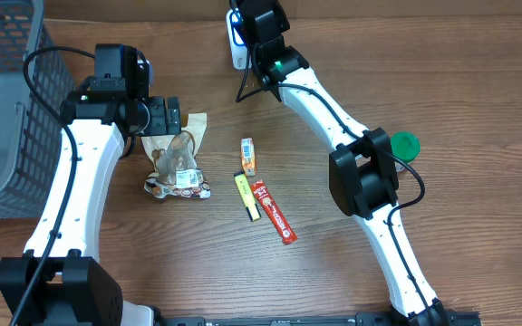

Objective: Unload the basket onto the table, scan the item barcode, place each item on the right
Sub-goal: 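Hold the wipes packet under the scanner with the right gripper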

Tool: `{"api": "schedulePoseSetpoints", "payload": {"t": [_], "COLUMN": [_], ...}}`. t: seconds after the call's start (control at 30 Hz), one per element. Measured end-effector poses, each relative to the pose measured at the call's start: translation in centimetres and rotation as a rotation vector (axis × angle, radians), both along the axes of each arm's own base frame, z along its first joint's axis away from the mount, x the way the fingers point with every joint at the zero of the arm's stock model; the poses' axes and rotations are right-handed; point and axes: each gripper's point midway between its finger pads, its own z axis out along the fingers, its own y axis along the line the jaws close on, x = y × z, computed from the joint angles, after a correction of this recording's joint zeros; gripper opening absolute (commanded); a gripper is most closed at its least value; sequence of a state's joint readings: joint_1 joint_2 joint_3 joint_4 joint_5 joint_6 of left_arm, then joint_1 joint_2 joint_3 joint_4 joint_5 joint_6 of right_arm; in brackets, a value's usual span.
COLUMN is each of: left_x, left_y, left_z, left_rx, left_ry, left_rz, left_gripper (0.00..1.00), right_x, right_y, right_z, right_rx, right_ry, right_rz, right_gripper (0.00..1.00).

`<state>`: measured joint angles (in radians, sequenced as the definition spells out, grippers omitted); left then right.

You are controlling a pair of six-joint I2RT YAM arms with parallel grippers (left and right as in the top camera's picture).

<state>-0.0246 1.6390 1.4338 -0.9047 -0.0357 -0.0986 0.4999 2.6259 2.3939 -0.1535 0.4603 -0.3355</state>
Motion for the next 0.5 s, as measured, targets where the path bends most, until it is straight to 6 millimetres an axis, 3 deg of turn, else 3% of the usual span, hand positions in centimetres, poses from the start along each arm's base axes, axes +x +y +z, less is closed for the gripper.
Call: {"api": "schedulePoseSetpoints", "payload": {"t": [0.5], "left_x": [0.0], "left_y": [0.0], "left_z": [0.0], "left_rx": [0.0], "left_ry": [0.0], "left_rz": [0.0], "left_gripper": [1.0], "right_x": [-2.2], "right_y": [2.0], "right_z": [-2.0], "right_rx": [-0.074], "right_ry": [0.09], "right_rz": [0.023], "right_gripper": [0.04]}}
